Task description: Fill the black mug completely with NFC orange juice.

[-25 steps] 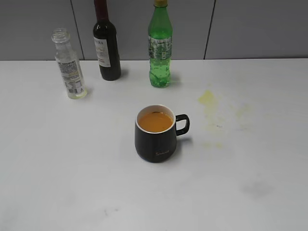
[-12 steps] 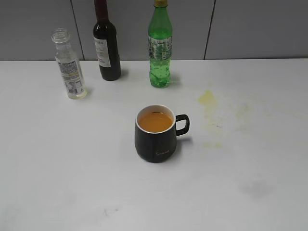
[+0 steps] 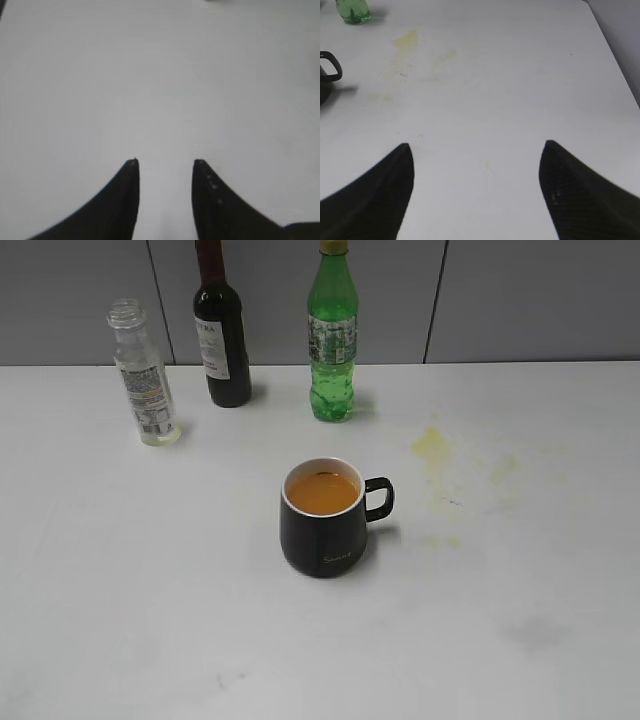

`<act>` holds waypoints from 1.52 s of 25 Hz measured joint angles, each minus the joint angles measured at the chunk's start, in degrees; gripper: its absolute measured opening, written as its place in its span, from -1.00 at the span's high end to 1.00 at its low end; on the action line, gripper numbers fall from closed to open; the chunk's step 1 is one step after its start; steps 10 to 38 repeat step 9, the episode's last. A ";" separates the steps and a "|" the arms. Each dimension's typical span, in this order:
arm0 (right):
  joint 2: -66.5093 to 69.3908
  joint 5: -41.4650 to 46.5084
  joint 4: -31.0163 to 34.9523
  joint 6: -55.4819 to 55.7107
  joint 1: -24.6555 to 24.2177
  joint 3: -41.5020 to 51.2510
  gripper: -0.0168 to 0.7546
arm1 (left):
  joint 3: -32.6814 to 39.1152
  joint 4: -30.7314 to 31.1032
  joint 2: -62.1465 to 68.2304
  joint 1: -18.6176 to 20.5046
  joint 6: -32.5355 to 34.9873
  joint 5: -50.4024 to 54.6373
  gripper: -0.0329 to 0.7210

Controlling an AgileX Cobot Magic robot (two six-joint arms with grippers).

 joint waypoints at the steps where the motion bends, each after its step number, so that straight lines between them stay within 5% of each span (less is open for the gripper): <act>1: 0.00 0.00 0.00 0.00 0.00 0.00 -0.58 | 0.00 0.00 -1.41 1.66 0.00 0.00 0.17; 9: 0.00 0.00 0.00 0.00 0.00 0.02 -0.58 | 0.00 0.05 -12.55 10.11 0.00 0.18 0.32; 38: 0.00 0.00 0.00 0.00 0.00 0.02 -0.58 | 0.00 0.05 -12.55 10.11 0.00 0.18 0.32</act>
